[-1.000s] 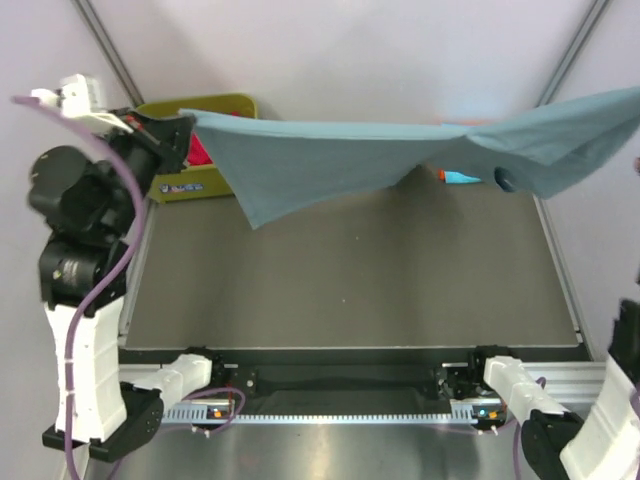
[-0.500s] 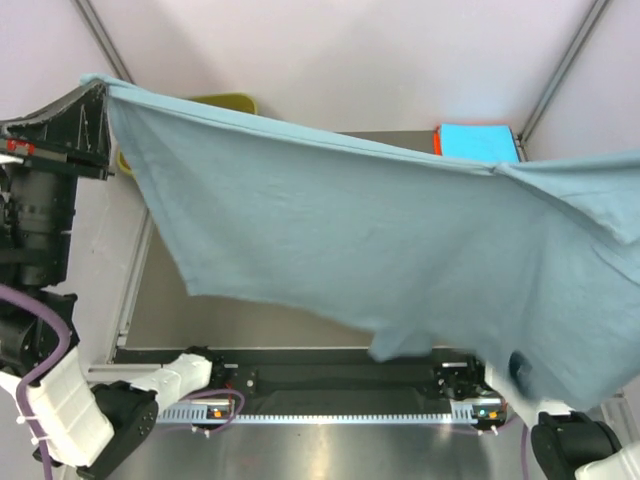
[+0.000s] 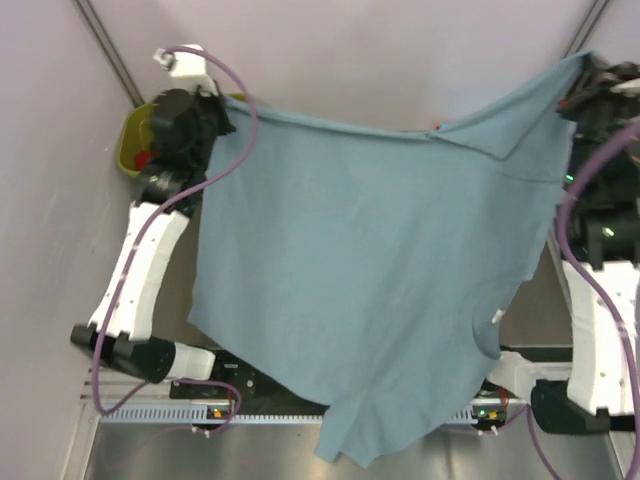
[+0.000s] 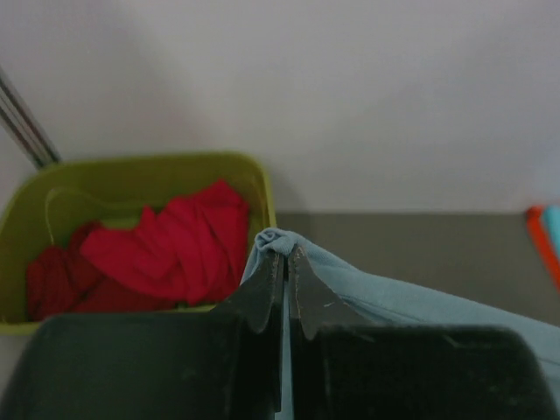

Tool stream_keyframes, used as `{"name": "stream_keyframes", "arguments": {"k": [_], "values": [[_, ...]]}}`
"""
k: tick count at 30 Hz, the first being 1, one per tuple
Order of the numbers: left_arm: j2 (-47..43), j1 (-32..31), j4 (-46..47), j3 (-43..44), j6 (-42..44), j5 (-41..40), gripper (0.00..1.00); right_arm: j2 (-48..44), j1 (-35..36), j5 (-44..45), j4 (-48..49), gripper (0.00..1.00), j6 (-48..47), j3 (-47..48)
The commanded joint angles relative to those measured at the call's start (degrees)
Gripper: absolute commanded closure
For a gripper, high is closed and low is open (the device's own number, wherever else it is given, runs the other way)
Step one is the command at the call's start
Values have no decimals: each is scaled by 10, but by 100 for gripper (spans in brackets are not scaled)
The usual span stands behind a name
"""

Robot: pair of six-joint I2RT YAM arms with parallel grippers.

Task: Fold and stack the t-shirts
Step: Flatten the tshirt out

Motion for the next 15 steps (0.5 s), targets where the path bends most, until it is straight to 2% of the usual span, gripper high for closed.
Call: {"name": "stream_keyframes", "arguments": {"k": [1, 3, 6, 10, 15], "values": [[32, 8, 110, -108, 49, -21, 100, 20, 5, 23, 80, 100, -23, -99], [77, 10, 163, -160, 67, -20, 100, 41, 3, 25, 109, 100, -36, -171], [164, 14, 223, -184, 69, -8, 100, 92, 1, 24, 162, 100, -57, -244], [278, 15, 280, -169, 56, -5, 100, 178, -1, 23, 212, 100, -100, -264], [388, 16, 298, -115, 55, -14, 100, 236, -4, 9, 207, 100, -109, -268]]}}
